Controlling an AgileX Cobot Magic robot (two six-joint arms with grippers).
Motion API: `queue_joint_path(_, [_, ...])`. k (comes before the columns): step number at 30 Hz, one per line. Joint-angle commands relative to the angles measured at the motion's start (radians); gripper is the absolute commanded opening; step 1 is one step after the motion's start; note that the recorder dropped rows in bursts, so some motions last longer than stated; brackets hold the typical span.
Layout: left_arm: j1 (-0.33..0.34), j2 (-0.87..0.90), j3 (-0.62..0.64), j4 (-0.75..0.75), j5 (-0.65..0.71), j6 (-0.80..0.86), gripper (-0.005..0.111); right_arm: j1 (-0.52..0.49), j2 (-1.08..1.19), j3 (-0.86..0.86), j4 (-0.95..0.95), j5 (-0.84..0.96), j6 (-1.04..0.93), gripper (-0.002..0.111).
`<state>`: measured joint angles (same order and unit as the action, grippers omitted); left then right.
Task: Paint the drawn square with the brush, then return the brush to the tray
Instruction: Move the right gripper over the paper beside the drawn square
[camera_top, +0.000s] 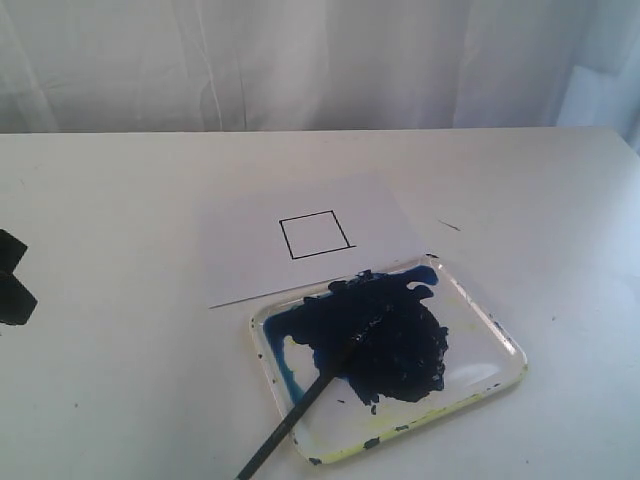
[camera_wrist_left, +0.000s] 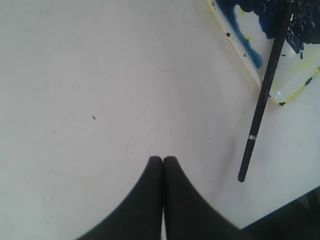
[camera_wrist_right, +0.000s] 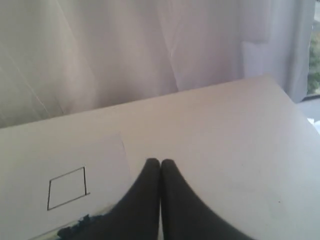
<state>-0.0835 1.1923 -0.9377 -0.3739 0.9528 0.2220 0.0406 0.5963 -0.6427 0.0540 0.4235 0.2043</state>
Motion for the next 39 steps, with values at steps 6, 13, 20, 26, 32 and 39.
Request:
queue_joint_path(6, [0.000, 0.007, -0.005, -0.023, 0.016, 0.023, 0.000, -0.002, 0.447, -0.274, 0.178, 0.159, -0.375, 0.000])
queue_joint_path(13, [0.000, 0.008, -0.005, -0.047, 0.023, 0.079, 0.000, -0.002, 0.692, -0.408, 0.415, 0.163, -0.670, 0.000])
queue_joint_path(20, [0.000, 0.008, -0.005, -0.049, 0.034, 0.095, 0.000, 0.014, 0.915, -0.596, 0.441, 0.293, -0.725, 0.000])
queue_joint_path(26, [0.000, 0.008, -0.005, -0.049, 0.036, 0.095, 0.000, 0.076, 1.112, -0.851, 0.342, 0.400, -0.641, 0.000])
queue_joint_path(32, [0.000, 0.008, -0.005, -0.060, 0.042, 0.095, 0.000, 0.080, 1.289, -0.973, 0.354, 0.369, -0.733, 0.000])
queue_joint_path(39, [0.000, 0.008, -0.005, -0.097, 0.025, 0.135, 0.000, 0.080, 1.413, -0.973, 0.423, 0.297, -0.961, 0.000])
